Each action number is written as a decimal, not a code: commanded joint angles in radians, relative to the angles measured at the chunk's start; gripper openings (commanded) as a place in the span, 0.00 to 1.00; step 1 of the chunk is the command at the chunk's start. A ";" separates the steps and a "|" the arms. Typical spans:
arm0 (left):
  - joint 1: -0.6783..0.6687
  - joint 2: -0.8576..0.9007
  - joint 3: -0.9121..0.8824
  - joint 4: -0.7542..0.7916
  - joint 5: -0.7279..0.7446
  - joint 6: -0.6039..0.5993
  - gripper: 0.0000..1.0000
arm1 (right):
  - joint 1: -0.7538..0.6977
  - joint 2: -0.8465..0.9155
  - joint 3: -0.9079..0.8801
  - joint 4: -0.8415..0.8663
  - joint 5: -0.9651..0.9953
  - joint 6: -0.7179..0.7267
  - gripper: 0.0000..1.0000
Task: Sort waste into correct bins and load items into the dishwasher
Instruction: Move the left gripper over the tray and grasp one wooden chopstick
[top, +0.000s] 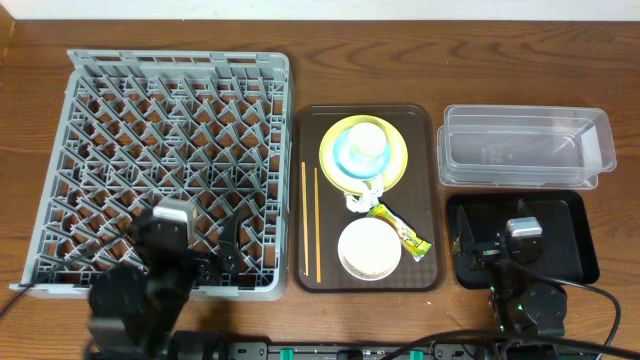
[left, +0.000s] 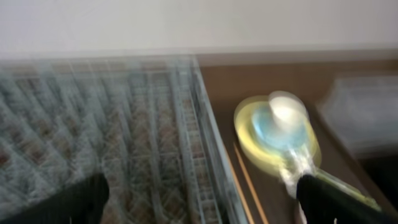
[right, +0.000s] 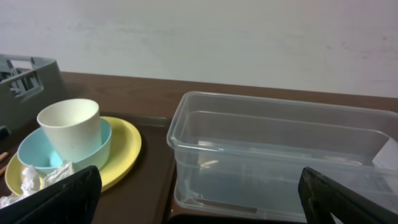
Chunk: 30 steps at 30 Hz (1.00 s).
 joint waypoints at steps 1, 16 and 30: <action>0.002 0.222 0.251 -0.172 0.079 0.003 0.98 | 0.009 -0.001 -0.001 -0.005 -0.007 -0.003 0.99; 0.002 0.559 0.479 -0.445 0.354 -0.166 0.59 | 0.009 -0.001 -0.001 -0.005 -0.007 -0.003 0.99; -0.115 0.595 0.289 -0.430 0.050 -0.380 0.39 | 0.009 -0.001 -0.001 -0.005 -0.007 -0.003 0.99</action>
